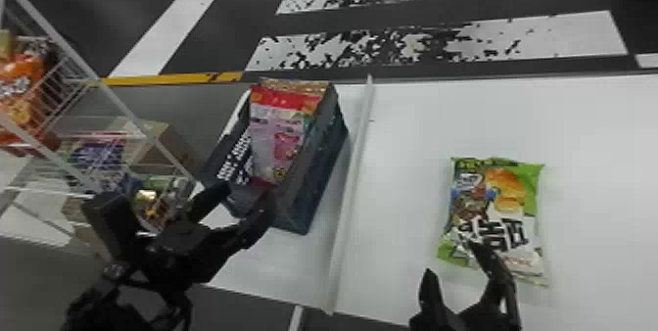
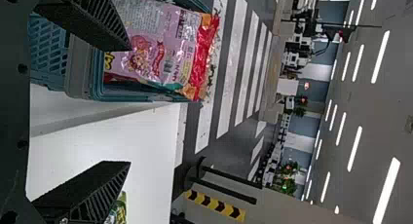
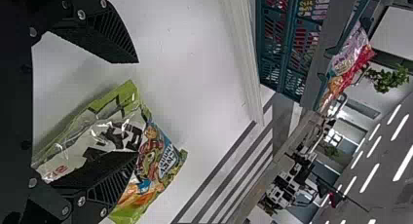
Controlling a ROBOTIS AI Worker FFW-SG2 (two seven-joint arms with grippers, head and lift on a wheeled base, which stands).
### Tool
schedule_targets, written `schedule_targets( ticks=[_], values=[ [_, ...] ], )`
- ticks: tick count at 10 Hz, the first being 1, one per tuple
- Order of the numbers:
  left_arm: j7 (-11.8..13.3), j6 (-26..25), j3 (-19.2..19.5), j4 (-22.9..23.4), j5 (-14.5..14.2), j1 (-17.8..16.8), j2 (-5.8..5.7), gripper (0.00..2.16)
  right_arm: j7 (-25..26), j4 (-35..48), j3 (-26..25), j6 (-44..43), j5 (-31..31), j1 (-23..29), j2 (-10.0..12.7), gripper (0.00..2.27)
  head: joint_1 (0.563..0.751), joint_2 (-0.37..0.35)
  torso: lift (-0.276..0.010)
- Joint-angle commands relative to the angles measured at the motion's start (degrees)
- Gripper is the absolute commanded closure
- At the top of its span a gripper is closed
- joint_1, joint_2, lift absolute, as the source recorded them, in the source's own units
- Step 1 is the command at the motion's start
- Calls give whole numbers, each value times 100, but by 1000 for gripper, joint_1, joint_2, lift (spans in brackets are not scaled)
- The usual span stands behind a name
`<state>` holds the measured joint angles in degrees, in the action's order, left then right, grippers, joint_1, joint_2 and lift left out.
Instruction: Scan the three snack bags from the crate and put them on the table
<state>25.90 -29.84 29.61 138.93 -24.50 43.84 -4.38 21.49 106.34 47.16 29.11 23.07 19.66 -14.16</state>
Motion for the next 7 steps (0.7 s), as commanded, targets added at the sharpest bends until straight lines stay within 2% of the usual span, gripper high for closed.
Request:
schedule_targets(
  ticks=[1, 7],
  values=[
    [2, 0, -7, -6, -2, -25, -10, 33, -4, -228, 109, 179, -4, -200, 98, 238, 695, 350, -94],
    [99, 0, -34, -120, -28, -157, -72, 33, 13, -606, 223, 619, 225, -490, 282, 235, 695, 350, -94]
  ],
)
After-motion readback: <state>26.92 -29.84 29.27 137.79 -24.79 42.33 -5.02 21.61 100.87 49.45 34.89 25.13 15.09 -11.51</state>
